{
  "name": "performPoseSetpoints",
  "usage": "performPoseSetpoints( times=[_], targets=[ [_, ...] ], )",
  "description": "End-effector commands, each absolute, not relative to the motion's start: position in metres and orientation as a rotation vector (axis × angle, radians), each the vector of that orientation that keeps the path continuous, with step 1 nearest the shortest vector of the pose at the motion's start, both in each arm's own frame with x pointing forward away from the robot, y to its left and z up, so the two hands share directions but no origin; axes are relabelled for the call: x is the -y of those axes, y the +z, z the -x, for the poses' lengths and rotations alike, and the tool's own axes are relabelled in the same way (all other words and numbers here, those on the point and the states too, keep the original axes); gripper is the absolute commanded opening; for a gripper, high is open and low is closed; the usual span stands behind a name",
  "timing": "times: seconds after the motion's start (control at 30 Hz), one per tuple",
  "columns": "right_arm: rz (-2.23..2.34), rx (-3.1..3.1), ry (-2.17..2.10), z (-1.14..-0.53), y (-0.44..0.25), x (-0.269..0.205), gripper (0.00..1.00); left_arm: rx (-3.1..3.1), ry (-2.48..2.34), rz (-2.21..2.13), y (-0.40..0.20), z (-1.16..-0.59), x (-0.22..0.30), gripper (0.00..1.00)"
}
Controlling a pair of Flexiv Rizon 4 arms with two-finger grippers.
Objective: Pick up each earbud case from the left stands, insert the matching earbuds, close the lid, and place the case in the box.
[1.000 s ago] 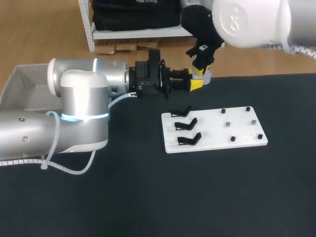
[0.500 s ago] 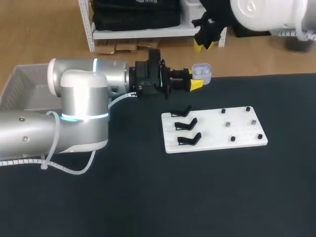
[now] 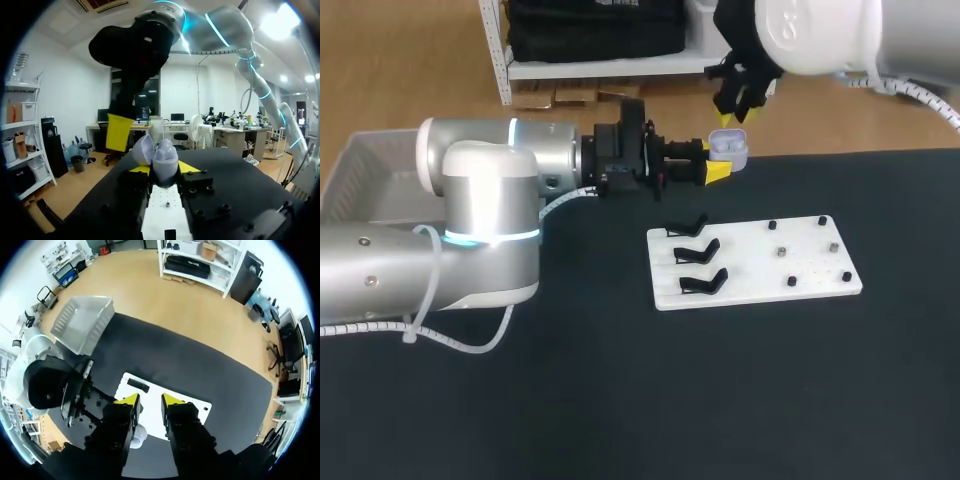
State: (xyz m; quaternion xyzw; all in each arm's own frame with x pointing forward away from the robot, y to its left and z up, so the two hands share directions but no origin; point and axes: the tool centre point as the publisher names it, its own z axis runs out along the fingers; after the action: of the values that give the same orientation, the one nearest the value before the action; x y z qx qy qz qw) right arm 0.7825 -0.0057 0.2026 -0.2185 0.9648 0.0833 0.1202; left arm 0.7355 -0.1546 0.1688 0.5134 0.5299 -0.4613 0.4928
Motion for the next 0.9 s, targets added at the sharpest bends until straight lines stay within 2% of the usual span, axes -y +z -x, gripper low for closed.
performPoseSetpoints(
  times=[0.03, 0.47, 0.67, 0.77, 0.8, 0.83, 0.9],
  targets=[
    [0.628, -2.801, 0.234, -0.762, 0.202, 0.012, 0.27, -1.286, -1.119, -1.245, 0.169, -0.736, 0.155, 0.00],
    [0.509, -2.775, 0.300, -0.738, 0.207, 0.015, 0.29, -1.286, -1.119, -1.245, 0.169, -0.736, 0.155, 0.00],
    [0.219, -2.731, 0.474, -0.733, 0.213, 0.041, 0.40, -1.286, -1.119, -1.245, 0.169, -0.736, 0.155, 0.00],
    [0.071, -2.707, 0.574, -0.725, 0.213, 0.054, 0.51, -1.287, -1.066, -1.224, 0.180, -0.735, 0.132, 0.00],
    [0.025, -2.696, 0.594, -0.723, 0.212, 0.058, 0.63, -1.287, -1.048, -1.220, 0.184, -0.734, 0.123, 0.00],
    [0.025, -2.696, 0.594, -0.723, 0.212, 0.058, 1.00, -1.285, -1.038, -1.208, 0.186, -0.734, 0.118, 0.00],
    [0.025, -2.696, 0.594, -0.723, 0.212, 0.058, 1.00, -1.275, -1.003, -1.193, 0.194, -0.733, 0.099, 0.00]
  ],
)
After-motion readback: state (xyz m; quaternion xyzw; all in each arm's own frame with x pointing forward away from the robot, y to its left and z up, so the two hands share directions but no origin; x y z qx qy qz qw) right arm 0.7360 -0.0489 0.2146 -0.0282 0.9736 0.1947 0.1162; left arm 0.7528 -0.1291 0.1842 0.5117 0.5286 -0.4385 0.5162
